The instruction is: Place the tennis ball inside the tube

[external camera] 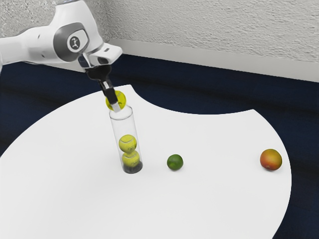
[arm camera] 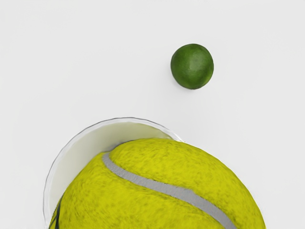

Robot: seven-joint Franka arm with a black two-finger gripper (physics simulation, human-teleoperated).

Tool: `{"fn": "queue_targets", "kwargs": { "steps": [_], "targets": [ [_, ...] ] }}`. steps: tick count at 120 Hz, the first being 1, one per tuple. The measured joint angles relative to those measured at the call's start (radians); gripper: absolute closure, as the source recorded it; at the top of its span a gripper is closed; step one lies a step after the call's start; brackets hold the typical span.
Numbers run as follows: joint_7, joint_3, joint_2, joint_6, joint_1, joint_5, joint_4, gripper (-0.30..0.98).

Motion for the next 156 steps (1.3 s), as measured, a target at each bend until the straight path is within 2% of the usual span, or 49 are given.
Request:
{"fn": "queue_targets", "kwargs": {
  "steps": [66,86,102,121,136,156],
  "targets": [
    [0.011,-0.001,0.014,0.003,-0.009,0.003,0.003,0.38],
    [0.014,0.003,0.016,-0.002,-0.014,0.000,0.004,0.20],
    [0.018,0.016,0.017,-0.007,-0.014,-0.001,0.004,0.11],
    [-0.001,0.020,-0.035,-0.034,-0.001,0.006,-0.005,0.05],
    [-0.083,0.020,-0.142,-0.148,0.004,0.054,0.003,0.03],
    [-0.180,0.021,-0.159,-0.234,-0.010,0.075,0.020,0.01]
  ]
}}
